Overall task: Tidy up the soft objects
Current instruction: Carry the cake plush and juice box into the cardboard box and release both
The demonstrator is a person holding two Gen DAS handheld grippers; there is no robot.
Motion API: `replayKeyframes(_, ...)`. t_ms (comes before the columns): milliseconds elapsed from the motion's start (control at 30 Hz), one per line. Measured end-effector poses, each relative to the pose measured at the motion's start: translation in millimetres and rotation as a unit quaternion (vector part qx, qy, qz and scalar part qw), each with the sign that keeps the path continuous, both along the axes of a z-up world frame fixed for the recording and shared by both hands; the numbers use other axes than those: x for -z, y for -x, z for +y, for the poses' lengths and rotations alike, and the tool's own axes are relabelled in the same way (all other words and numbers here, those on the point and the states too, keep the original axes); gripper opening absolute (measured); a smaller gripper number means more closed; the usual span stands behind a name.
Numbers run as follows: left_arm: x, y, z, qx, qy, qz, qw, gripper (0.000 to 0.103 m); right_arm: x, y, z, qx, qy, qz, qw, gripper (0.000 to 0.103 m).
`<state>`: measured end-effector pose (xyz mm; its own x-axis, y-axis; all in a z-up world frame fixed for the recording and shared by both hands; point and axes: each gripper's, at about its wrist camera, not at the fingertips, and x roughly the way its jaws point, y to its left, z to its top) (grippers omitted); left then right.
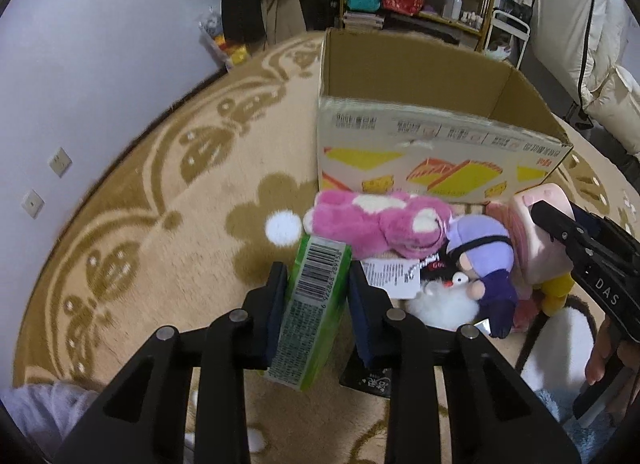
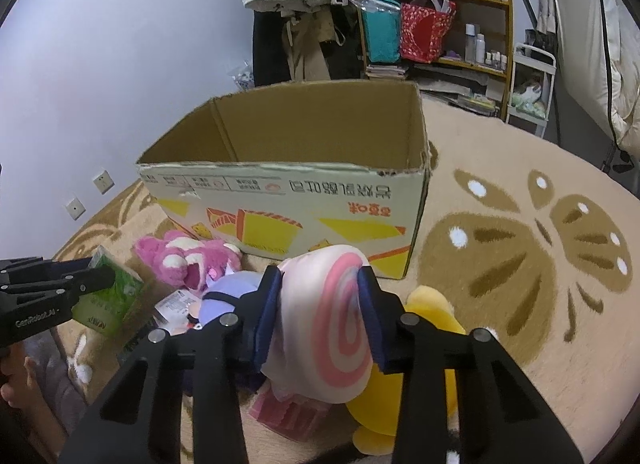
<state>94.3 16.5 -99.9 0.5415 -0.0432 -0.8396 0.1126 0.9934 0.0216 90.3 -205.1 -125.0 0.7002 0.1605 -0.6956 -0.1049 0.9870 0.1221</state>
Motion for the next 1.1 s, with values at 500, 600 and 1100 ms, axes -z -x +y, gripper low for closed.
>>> replayKeyframes(500,-33.2,13.2,-0.9,-0.007,-0.048,-0.092,0.9945,0.028,-25.7,23.3,7.2,0.003,-0.01,-0.045,0.999,0.041)
replayKeyframes(600,-44.3,16.9,-1.0,-0.009,-0.05,-0.114,0.9922,0.028,-34.5,28.8,11.7,-0.004,-0.008,-0.06,0.998,0.041)
replayKeyframes(1100,-108.7,2.2,14.5,-0.038,-0.059,-0.2,0.9773,0.028,-77.0,20.4,16.5,-0.006,-0.01,-0.125,0.992,0.041)
